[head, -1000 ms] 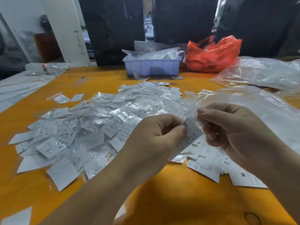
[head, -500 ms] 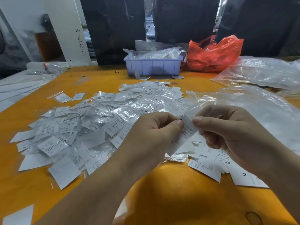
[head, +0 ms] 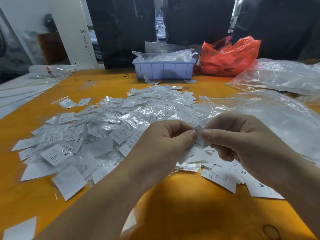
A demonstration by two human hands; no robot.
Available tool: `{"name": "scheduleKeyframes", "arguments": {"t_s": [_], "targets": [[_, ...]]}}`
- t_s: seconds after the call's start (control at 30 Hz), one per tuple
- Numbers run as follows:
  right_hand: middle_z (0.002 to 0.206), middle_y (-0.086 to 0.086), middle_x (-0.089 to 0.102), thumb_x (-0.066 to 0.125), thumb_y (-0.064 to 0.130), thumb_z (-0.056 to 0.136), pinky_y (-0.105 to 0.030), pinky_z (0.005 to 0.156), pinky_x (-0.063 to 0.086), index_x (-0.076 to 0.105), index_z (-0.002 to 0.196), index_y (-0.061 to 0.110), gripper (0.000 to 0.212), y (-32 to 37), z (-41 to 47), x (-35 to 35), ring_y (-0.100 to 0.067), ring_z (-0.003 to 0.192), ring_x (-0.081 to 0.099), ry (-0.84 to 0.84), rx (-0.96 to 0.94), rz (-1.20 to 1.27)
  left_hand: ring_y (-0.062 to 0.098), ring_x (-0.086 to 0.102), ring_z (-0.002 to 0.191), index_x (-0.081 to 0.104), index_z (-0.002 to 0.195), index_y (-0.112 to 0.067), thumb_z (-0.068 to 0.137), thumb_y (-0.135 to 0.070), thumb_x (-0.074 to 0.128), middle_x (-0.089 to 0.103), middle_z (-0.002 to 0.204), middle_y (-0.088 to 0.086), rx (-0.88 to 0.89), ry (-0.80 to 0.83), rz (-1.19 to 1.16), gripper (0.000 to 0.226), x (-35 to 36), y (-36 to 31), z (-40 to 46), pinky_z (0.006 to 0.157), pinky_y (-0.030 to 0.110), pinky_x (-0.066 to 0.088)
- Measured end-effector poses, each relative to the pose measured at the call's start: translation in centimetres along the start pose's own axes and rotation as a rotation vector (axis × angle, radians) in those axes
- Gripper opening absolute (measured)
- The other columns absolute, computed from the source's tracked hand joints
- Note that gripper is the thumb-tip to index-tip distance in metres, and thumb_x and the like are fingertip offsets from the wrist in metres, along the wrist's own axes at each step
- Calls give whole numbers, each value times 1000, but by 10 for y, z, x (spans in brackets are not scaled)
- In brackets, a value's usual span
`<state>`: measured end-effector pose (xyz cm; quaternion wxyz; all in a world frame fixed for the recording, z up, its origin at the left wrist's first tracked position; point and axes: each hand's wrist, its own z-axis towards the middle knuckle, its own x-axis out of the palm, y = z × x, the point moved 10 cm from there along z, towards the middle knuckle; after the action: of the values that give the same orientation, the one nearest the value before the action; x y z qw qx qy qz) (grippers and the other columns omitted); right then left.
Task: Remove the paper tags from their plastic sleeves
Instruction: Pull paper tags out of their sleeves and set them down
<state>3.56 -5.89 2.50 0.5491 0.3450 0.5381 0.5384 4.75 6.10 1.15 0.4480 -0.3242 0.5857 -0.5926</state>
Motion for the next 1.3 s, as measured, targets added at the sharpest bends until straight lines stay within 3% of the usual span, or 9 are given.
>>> {"name": "scheduleKeyframes", "arguments": {"t_s": [0.2,0.4,0.6,0.73,0.9,1.03,1.17,1.3], "targets": [[56,0,53,82,26,71,-21,46,35,73,66,18,13,-1,-1,5,-12,50,42,37,28,29,5,66,72,71,94,-24,93,-24,61,74,84,-1,50,-8,-42,10,0,-4,-1,60,14,49],[56,0,55,71,30,71,-19,45,38,76,73,18,14,-8,-1,7,-11,50,45,36,69,75,1,65,68,69,100,-27,78,-43,61,74,83,-3,59,-22,-64,28,0,-6,-2,55,12,47],[56,-1,56,69,27,70,-21,44,37,76,79,12,19,-8,0,-1,-9,48,46,-7,71,60,2,61,66,71,91,-28,92,-33,61,71,81,0,110,-70,67,11,-4,-10,-3,52,11,44],[58,-2,56,68,27,72,-20,45,37,74,72,13,16,-7,-1,3,-9,50,44,15,73,78,-1,59,62,71,82,-26,96,-29,58,68,72,-9,163,-111,175,19,-7,-17,-7,49,9,40],[57,-6,54,78,24,75,-23,47,35,71,63,14,17,-2,0,-1,-13,50,41,-14,42,99,-3,54,49,69,77,-19,98,-19,55,62,57,-14,117,-80,170,25,-7,-14,-5,46,7,37],[57,-7,57,71,25,76,-20,46,36,70,62,14,18,-2,0,1,-12,49,41,5,51,69,1,54,54,68,78,-18,93,-34,51,66,64,-9,101,-45,111,28,-3,-13,-3,48,11,40],[58,-8,57,65,31,76,-18,45,36,71,67,8,25,-5,-1,9,-12,48,43,67,67,78,-1,54,51,68,78,-16,96,-30,56,62,58,-13,94,-58,117,26,-4,-12,-4,48,9,39],[66,-8,61,69,32,72,-20,49,43,73,76,9,24,-9,-3,17,-16,54,50,138,122,145,0,56,51,67,79,-14,94,-24,59,65,63,-6,87,-156,17,20,-16,-11,-3,46,12,42]]}}
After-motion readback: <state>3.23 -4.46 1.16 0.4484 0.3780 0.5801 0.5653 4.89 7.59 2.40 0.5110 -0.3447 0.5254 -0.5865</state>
